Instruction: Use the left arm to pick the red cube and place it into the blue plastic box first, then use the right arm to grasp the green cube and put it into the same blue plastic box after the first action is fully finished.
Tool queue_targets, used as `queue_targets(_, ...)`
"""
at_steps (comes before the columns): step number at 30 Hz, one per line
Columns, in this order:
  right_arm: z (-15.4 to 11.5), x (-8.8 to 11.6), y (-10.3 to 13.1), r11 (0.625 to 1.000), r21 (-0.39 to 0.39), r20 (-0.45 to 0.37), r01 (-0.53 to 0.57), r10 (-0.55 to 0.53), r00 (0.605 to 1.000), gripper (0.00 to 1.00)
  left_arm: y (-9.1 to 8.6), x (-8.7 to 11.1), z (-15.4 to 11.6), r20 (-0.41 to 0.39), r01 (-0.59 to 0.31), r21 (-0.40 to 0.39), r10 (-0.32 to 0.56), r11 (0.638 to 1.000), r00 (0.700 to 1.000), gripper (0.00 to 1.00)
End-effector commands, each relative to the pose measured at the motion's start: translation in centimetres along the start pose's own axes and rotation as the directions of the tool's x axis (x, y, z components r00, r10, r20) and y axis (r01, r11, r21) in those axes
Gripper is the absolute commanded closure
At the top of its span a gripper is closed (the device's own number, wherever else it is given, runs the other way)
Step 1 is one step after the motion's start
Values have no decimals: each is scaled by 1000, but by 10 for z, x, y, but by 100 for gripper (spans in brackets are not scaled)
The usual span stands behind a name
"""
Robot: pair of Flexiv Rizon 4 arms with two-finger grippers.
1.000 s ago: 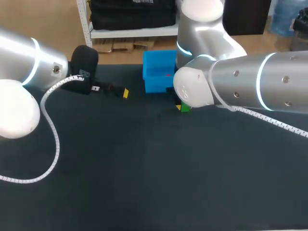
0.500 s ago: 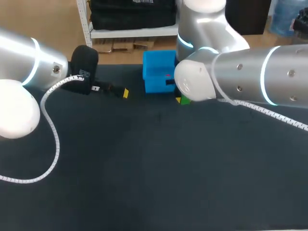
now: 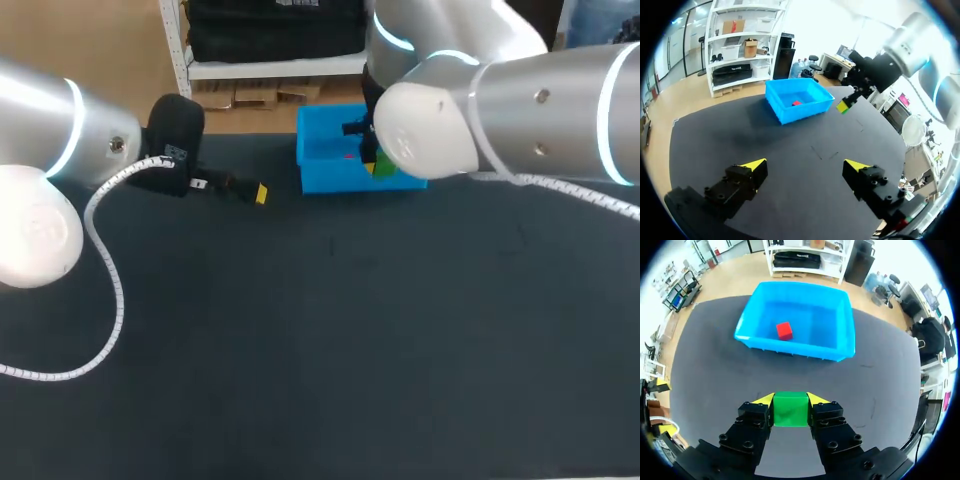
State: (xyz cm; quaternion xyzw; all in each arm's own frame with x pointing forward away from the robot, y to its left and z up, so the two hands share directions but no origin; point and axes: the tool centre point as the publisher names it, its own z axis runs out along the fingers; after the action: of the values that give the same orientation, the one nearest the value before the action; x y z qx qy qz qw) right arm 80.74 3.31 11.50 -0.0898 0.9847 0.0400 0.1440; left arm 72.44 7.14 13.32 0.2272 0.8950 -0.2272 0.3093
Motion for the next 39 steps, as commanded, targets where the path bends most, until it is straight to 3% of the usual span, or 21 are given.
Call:
queue_targets(1, -18, 13, -2, 1000, -2, 92, -3, 4, 996, 100, 2, 2, -1, 8, -3, 12, 3, 1000, 1000, 0)
queue_targets(10, -31, 14, 1, 1000, -13, 137, 0, 2, 991, 100, 2, 2, -1, 8, -3, 12, 3, 1000, 1000, 0)
queue_targets(20, -48, 4, 6, 997, -75, 287, -7, 29, 958, 100, 2, 2, -1, 8, -3, 12, 3, 1000, 1000, 0)
queue_targets(33, -37, -4, 12, 995, -99, 293, 3, 26, 956, 100, 2, 2, -1, 8, -3, 12, 3, 1000, 1000, 0)
queue_targets(39, -31, -17, 10, 994, -105, 296, 3, 29, 955, 100, 2, 2, -1, 8, -3, 12, 3, 1000, 1000, 0)
